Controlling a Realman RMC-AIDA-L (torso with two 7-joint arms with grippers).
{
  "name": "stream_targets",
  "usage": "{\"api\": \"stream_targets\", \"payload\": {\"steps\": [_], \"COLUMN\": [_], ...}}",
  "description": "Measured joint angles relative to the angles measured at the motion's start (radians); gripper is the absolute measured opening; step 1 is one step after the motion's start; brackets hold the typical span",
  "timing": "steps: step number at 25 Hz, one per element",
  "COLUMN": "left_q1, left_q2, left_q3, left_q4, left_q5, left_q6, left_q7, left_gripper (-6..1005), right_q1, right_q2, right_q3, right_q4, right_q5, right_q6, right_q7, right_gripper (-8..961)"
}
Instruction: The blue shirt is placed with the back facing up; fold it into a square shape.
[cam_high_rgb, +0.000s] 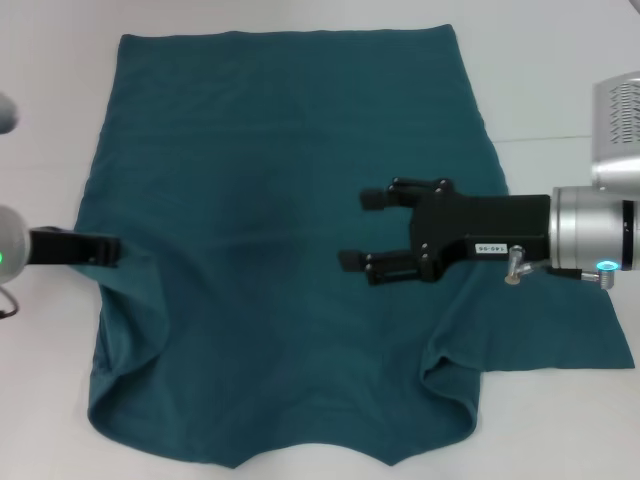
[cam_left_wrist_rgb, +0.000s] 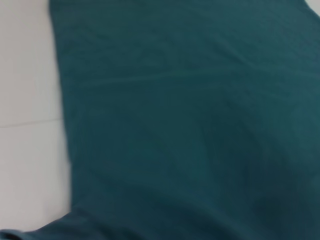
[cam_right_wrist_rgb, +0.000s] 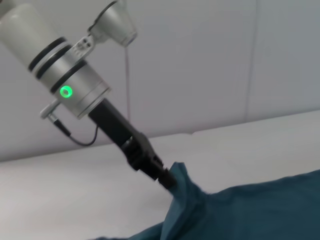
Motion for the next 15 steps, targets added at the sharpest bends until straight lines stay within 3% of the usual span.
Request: {"api": "stream_targets", "payload": {"steps": [15], "left_q1": [-0.24], "left_q2": [-0.001], "left_q3": [0.106], "left_q4": [-0.215], "left_q5": [-0.046], "left_q6": [-0.03], "left_q7": [0.031], "left_gripper": [171], "right_q1": [-0.088], "right_q2": [-0.005], "right_q3": [0.055], "right_q4": [0.006], "right_q5": [0.073], "right_q6": [0.036], "right_q7": [-0.059], "right_gripper": [915]}}
